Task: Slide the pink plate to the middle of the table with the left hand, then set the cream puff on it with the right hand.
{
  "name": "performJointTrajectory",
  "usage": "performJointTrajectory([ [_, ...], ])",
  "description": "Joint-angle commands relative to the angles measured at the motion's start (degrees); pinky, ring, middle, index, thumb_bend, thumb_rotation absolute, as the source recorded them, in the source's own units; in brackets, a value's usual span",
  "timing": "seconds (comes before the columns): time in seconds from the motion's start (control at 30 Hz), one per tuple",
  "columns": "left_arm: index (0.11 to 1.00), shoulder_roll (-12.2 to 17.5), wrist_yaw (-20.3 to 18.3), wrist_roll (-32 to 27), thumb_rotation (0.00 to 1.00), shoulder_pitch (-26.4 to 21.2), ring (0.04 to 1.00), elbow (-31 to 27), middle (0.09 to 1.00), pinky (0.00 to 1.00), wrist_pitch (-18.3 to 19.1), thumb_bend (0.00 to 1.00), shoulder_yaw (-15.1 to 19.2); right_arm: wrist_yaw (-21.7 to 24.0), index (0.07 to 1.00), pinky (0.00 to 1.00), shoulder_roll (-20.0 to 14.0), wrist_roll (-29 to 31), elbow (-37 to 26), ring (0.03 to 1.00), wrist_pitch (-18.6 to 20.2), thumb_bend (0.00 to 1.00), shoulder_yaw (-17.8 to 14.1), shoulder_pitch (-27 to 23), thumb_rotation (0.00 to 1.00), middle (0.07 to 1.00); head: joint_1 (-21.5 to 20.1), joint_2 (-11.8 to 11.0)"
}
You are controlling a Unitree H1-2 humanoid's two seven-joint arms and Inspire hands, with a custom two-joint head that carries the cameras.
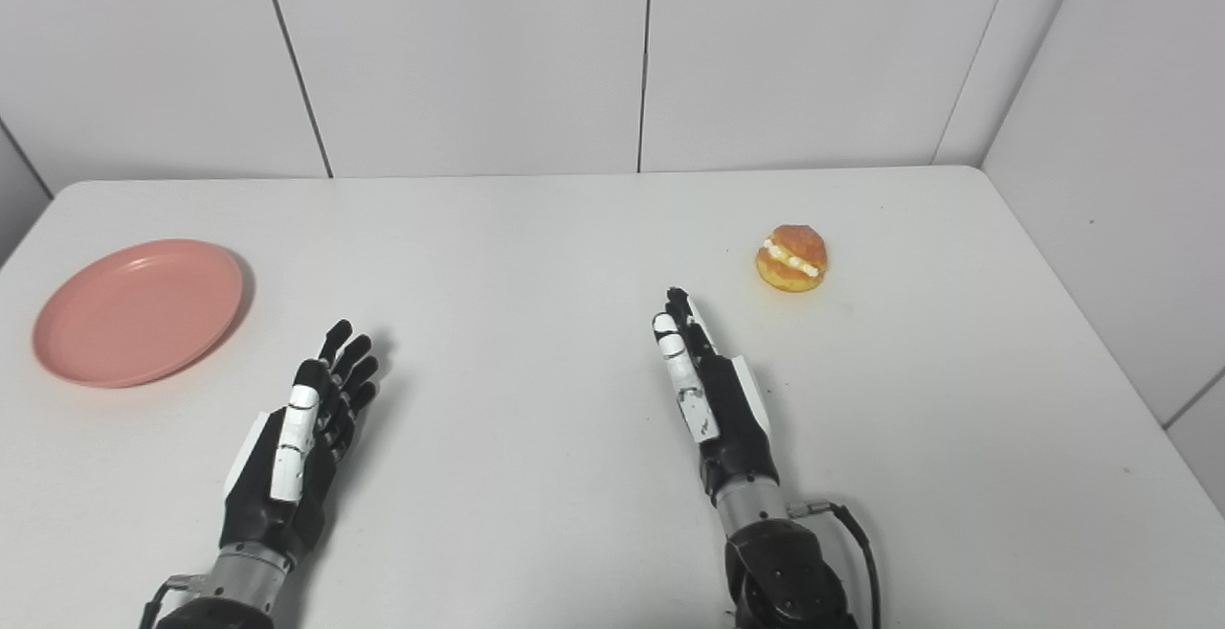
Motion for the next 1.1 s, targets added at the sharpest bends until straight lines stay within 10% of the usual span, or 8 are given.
performJointTrajectory([
  [0.0, 0.974, 0.12, 0.39, 0.45, 1.0, 0.65, 0.981, -1.96, 0.982, 0.99, -1.13, 0.59, -0.46, 0.46, 0.972, 0.98, 0.13, 0.8, -1.42, 0.966, -2.92, 0.39, -0.21, -1.6, 1.0, 0.978, 0.19, 0.04],
  [1.07, 0.968, -0.5, 1.8, 0.67, 1.0, 0.65, 0.98, -2.55, 0.979, 0.99, -0.04, 0.59, -1.3, 0.79, 0.972, 0.98, -0.86, 1.1, -1.61, 0.964, -2.58, 0.39, -0.25, -1.66, 1.0, 0.98, 3.14, -0.37],
])
